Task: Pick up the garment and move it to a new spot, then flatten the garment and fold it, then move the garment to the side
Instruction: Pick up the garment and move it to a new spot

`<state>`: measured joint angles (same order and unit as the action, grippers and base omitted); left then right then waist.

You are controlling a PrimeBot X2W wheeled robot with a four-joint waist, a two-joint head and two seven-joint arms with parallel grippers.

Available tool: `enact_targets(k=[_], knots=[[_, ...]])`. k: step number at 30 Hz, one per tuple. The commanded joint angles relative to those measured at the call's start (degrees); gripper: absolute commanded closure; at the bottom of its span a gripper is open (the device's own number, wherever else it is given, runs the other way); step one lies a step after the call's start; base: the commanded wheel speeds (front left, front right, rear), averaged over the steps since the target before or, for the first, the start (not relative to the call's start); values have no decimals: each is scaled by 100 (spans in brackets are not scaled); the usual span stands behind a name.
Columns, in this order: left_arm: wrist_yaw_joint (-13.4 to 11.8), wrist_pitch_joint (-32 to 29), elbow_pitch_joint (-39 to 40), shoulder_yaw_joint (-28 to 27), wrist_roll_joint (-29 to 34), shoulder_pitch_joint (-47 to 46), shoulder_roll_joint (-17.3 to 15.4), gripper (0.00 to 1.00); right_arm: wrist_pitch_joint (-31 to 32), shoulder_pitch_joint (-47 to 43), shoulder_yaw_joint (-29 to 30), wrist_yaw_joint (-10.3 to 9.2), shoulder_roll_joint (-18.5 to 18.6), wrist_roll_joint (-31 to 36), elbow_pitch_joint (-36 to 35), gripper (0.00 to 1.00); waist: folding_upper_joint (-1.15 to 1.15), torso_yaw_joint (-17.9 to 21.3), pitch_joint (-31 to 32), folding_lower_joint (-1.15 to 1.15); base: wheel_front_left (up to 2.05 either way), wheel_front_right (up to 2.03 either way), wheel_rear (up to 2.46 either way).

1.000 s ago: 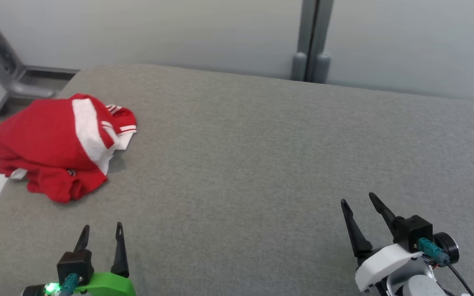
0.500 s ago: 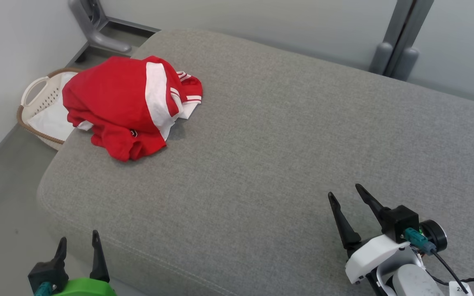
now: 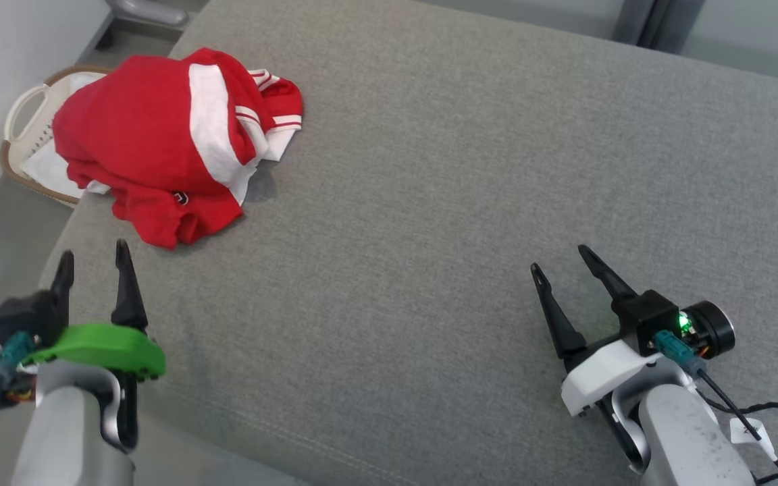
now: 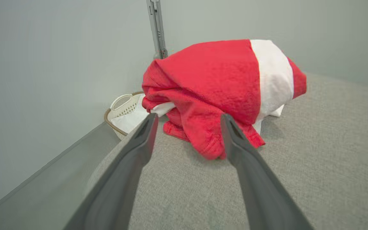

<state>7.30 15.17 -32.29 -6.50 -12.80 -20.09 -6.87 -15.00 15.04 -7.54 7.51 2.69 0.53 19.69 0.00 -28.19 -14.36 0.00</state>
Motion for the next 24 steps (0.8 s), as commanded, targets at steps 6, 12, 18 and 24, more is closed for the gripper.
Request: enact_targets(k=[6,12,18,24], knots=[[25,-2,-358,566,-547,-1117,-599,0,-28,309,7,-4,47,216,-12,0,0,449,-831,0,0,0,0],[22,-2,-762,1114,-902,-1943,-1036,0,-27,505,-31,-5,64,326,5,0,0,665,-1175,0,0,0,0],[23,-3,-1599,1568,-1172,-2608,-1373,0,-13,647,-79,-8,94,388,54,0,0,918,-1439,0,0,0,0],[22,-297,-2700,2085,-1741,-3028,-1508,0,14,679,-60,-13,141,405,143,0,0,1147,-1571,0,0,0,0]])
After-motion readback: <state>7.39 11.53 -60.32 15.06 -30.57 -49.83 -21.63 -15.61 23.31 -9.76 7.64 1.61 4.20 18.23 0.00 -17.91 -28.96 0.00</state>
